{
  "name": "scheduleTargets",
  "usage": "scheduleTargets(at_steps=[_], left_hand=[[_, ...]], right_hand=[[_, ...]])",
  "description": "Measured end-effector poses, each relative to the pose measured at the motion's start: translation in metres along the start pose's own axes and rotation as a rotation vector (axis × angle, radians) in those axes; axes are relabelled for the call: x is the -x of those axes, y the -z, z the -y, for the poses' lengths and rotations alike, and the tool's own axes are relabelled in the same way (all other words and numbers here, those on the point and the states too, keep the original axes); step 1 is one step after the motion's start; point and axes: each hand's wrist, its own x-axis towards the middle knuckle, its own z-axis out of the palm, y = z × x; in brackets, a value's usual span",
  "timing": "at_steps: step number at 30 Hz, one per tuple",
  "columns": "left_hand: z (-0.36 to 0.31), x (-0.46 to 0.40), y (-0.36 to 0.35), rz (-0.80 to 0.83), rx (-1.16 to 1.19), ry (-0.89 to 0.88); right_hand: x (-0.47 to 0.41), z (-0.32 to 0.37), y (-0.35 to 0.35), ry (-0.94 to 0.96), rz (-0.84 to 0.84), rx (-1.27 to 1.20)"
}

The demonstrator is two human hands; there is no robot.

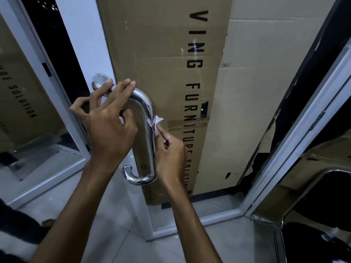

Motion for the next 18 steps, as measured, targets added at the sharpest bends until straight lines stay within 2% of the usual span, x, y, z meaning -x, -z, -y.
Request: scheduleTargets(at_steps=[5, 9, 14, 18], left_hand=[[-0.005, 0.001, -0.001, -0.041, -0.018, 0.018], [-0.012, 0.001, -0.003, -0.054, -0.024, 0.052], [-0.017, 0.001, -0.002, -0.053, -0.042, 0.099], [-0.022, 0.001, -0.004, -0.072, -0.056, 0.134]], right_hand=[[0.007, -0.022, -0.001, -0.107, 0.013, -0.011], [0.001, -0.019, 0.003, -0.04, 0.052, -0.033], [0.009, -0.032, 0.005, -0.127, 0.066, -0.013], [0.005, -0.027, 0.013, -0.091, 0.122, -0.019]])
